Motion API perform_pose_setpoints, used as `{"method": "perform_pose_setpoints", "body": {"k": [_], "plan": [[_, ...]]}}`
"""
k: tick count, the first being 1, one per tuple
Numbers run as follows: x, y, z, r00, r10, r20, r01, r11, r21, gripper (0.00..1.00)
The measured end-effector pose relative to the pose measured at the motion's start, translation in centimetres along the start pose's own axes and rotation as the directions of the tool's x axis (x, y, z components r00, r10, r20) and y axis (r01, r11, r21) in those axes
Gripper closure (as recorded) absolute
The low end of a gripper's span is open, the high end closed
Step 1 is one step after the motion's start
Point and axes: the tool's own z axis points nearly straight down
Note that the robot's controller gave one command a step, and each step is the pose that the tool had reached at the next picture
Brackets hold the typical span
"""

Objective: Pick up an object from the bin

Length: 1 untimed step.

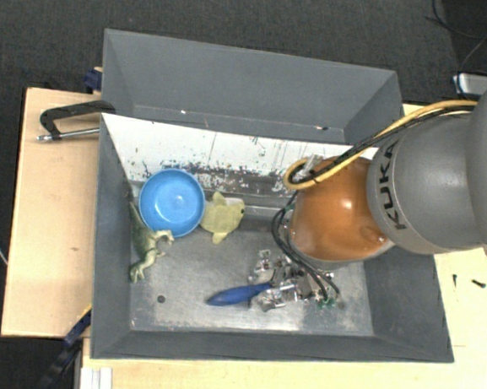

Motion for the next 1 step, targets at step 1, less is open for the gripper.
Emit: {"method": "perform_pose_setpoints", "body": {"k": [1], "plan": [[-3.55, 2.38, -9.42, 1.0, 0.004, 0.018, -0.004, 1.0, -0.001, 1.0]]}}
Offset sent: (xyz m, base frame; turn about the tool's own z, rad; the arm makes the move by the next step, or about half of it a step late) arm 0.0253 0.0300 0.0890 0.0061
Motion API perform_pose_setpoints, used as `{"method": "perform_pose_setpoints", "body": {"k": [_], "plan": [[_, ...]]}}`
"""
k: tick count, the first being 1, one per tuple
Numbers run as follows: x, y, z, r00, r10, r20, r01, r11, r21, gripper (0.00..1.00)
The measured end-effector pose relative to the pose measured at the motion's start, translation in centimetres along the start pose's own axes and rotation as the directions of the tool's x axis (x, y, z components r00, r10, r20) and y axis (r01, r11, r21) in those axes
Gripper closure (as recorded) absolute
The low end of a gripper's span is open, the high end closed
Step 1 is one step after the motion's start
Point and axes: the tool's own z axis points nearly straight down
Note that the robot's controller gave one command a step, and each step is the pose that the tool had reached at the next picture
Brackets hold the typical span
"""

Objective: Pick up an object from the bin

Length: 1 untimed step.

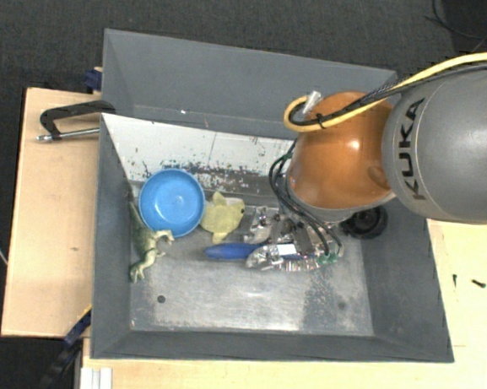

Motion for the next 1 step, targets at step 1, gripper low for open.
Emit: {"method": "perform_pose_setpoints", "body": {"k": [1], "plan": [[0.11, 6.87, -5.93, 0.999, -0.049, -0.002, 0.049, 0.999, -0.004, 1.0]]}}
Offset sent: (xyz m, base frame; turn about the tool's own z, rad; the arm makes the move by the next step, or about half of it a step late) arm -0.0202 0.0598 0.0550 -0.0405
